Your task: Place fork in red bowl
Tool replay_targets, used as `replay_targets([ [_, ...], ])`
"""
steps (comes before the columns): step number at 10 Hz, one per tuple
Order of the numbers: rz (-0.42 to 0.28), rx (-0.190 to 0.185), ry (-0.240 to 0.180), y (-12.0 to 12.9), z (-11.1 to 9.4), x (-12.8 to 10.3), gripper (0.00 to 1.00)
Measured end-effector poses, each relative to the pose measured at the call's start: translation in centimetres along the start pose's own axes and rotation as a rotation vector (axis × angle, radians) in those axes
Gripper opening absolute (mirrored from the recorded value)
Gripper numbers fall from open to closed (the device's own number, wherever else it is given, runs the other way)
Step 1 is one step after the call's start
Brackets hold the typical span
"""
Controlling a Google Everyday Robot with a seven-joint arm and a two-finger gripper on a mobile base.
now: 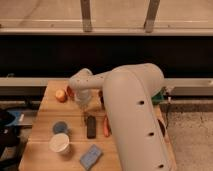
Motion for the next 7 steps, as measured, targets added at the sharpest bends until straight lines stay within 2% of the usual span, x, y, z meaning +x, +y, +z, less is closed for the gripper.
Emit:
replay_targets([
  [3,0.029,-0.026,-0.055,-1.7,-2.7,-0.1,0.0],
  [7,0.07,-0.022,-0.146,-4.8,-8.0,-0.7,0.0],
])
